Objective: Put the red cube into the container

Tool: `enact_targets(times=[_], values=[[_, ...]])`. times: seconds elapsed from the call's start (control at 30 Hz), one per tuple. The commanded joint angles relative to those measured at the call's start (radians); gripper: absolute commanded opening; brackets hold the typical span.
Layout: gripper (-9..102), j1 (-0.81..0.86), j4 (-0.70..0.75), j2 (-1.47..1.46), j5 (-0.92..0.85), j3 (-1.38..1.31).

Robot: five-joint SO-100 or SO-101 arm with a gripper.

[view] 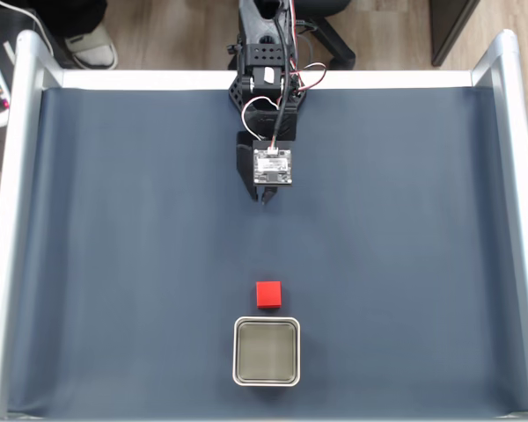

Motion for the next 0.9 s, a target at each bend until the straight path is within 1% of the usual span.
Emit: enact_targets(times=[0.0,0.2,0.37,0.47,0.67,0.87], values=[[0,-0.023,-0.057,-0.069,0.012,-0.107],[0,-0.044,-0.072,-0.255,0.034,-0.295],[0,-0.048,-0.049,-0.405,0.025,-0.446],[0,-0.046,0.002,-0.526,0.006,-0.555],[0,-0.038,0.164,-0.81,0.014,-0.857],[0,-0.009,0.198,-1.019,-0.011,-1.043]])
